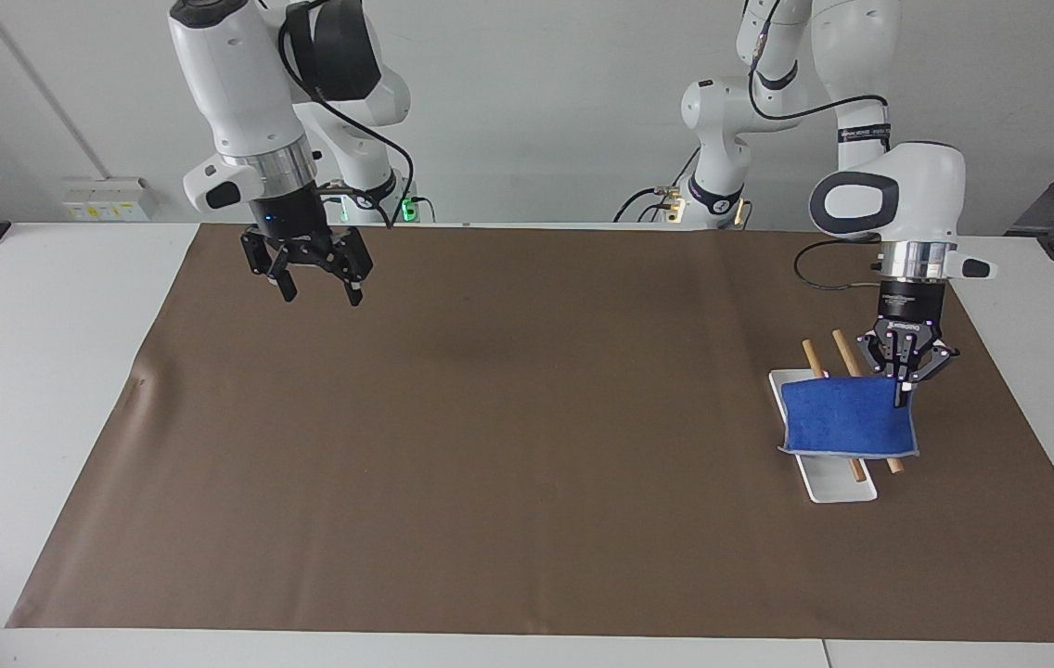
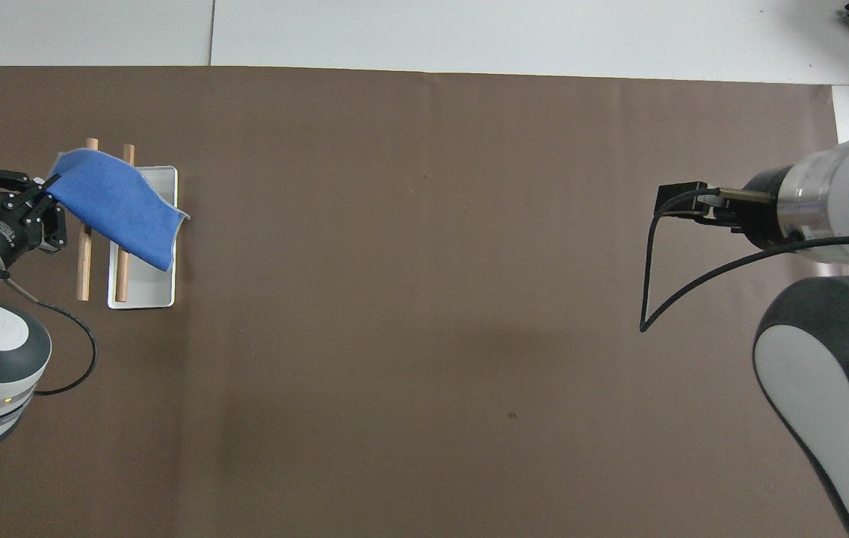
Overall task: Right arm passes towel to left arm to hang
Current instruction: 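Drape the towel over the wooden sticks and open the left gripper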
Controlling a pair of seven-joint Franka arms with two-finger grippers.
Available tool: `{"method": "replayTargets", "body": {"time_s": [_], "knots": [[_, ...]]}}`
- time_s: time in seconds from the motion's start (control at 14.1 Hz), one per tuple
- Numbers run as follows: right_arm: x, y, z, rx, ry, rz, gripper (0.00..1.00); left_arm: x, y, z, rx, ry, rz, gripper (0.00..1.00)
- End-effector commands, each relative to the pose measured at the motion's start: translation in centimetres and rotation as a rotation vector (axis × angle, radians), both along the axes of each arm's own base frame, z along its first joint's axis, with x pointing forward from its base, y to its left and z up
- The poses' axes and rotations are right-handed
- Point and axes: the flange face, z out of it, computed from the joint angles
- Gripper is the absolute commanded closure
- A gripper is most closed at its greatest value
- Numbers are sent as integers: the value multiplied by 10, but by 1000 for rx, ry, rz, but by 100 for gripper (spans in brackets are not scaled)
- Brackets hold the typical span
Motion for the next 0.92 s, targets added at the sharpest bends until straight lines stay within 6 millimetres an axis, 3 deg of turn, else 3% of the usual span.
{"method": "replayTargets", "body": {"time_s": [0.0, 0.07, 0.14, 0.21, 0.28, 0.36, 0.57, 0.71, 0.85], "knots": [[-1, -19, 27, -30, 36, 28, 0, -4, 23, -1, 3, -4, 44, 100], [-3, -34, 33, -42, 57, 36, 0, -5, 27, -2, 2, 0, 49, 92], [-7, -44, 39, -77, 79, 63, 0, -8, 27, -8, 3, 15, 44, 77], [-11, -53, 42, -99, 103, 80, 0, -9, 27, -9, 14, 16, 33, 52], [-13, -66, 41, -97, 119, 61, 0, -8, 27, -8, 31, 14, 15, 6], [-13, -73, 40, -96, 125, 48, 0, -8, 29, -7, 56, 11, -7, 0], [-17, -77, 40, -94, 146, 46, 0, -8, 42, -4, 81, 4, -6, 0], [-20, -92, 39, -97, 166, 71, 0, -8, 59, 3, 98, -9, 5, 0], [-26, -113, 38, -78, 171, 38, 0, -6, 63, 11, 136, -25, -21, 0]]}}
